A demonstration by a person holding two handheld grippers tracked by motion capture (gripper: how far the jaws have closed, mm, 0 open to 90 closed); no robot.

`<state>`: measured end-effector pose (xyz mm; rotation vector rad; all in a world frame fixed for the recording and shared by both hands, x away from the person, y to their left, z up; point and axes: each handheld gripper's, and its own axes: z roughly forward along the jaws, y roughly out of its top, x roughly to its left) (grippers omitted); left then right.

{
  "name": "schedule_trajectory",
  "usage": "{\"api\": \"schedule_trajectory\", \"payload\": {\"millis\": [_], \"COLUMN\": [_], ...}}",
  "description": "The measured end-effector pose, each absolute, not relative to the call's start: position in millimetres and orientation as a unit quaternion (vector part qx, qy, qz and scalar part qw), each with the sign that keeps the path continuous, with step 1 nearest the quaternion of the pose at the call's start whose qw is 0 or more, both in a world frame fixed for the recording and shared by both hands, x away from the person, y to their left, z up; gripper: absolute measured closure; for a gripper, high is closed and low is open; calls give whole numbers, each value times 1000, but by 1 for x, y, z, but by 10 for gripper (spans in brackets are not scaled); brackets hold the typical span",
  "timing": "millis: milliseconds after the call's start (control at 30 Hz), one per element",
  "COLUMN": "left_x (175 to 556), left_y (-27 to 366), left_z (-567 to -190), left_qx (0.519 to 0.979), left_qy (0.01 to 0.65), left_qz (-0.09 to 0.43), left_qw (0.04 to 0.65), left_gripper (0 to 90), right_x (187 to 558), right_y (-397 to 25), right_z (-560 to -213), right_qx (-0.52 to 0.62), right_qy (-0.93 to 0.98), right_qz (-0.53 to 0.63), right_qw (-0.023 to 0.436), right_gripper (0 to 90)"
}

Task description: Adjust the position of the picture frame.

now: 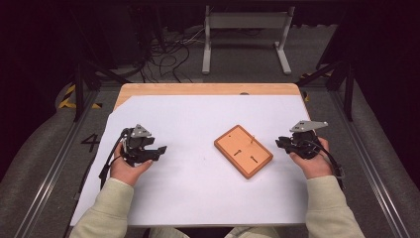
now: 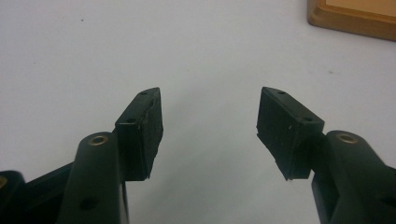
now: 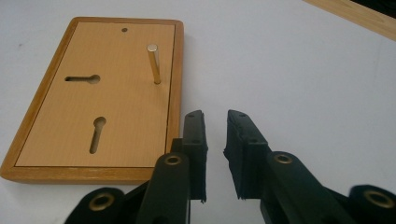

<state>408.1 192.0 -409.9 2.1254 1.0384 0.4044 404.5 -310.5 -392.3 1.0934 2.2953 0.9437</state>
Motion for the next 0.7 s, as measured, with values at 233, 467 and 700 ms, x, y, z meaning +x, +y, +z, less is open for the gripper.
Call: {"api": "schedule_trajectory", "payload": {"millis": [233, 467, 700], "left_x": [407, 406, 406], "left_y": [190, 189, 188], "left_z": [-409, -408, -410], "left_qx": [827, 827, 831], "left_qy": [403, 404, 405], "left_qz": [152, 146, 140], "left_qw": [362, 362, 356], "left_gripper": [414, 410, 403], "right_x": [407, 411, 418], "right_y": [-312, -306, -304], "right_z": [-395, -396, -411], "right_qx": [406, 410, 422], "right_qy": [818, 828, 836], "right_qz": [370, 337, 302], "right_qw": [170, 180, 176], "right_gripper": [870, 898, 898]}}
